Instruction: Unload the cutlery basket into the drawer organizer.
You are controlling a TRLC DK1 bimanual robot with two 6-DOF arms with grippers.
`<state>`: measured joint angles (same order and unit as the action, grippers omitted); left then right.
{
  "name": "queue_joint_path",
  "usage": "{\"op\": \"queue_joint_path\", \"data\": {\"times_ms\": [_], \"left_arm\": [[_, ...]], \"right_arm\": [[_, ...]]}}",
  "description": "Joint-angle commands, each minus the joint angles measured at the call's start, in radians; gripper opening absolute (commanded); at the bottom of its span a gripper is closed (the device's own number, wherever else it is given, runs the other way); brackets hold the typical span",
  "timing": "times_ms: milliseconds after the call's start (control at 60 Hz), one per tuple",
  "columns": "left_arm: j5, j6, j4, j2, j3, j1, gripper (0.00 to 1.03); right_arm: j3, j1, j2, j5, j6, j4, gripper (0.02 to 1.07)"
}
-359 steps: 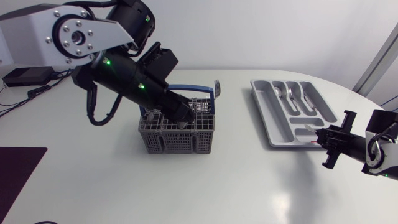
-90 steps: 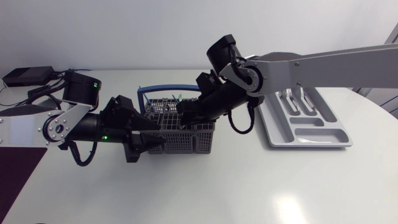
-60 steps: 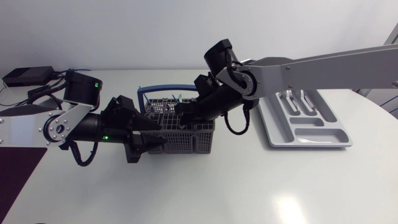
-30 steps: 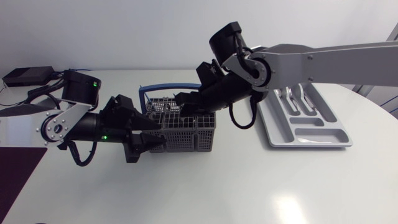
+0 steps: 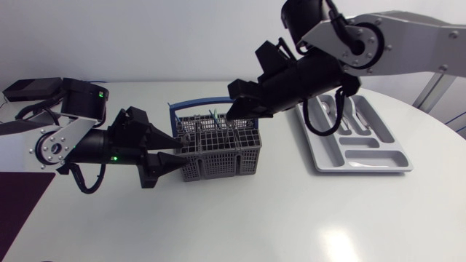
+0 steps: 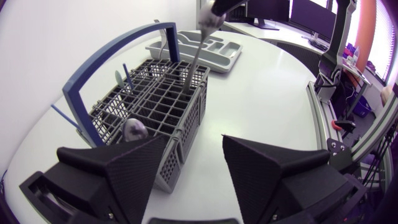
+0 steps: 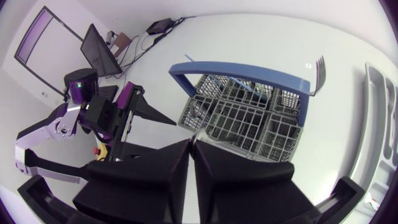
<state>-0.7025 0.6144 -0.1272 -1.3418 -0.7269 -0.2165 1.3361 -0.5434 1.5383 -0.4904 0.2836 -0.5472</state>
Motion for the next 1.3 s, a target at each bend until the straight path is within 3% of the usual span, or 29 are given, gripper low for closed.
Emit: {"op": "queue_joint_path", "data": {"times_ms": [0, 367, 650, 1000, 1200, 1283], "left_arm": [[-0.009, 0.018, -0.012, 0.013, -0.011, 0.008, 0.65], [-0.009, 0.019, -0.035, 0.047, 0.001, 0.032, 0.65], [-0.009, 0.025, -0.037, 0.053, 0.027, 0.032, 0.64], [-0.002, 0.062, -0.129, 0.128, 0.057, 0.034, 0.65], [0.029, 0.110, -0.141, 0.161, 0.127, 0.028, 0.65], [0.141, 0.163, -0.115, 0.196, 0.195, -0.037, 0.65]], "right_arm": [[0.012, 0.007, -0.029, -0.004, -0.018, -0.013, 0.14], [-0.006, 0.063, -0.118, -0.039, -0.064, -0.069, 0.14], [-0.115, 0.112, -0.167, -0.054, -0.161, -0.083, 0.14], [-0.267, 0.019, -0.221, -0.030, -0.472, -0.096, 0.16], [-0.341, -0.059, -0.211, 0.023, -0.681, -0.079, 0.35], [-0.357, -0.076, -0.188, 0.032, -0.751, -0.062, 0.47]]}}
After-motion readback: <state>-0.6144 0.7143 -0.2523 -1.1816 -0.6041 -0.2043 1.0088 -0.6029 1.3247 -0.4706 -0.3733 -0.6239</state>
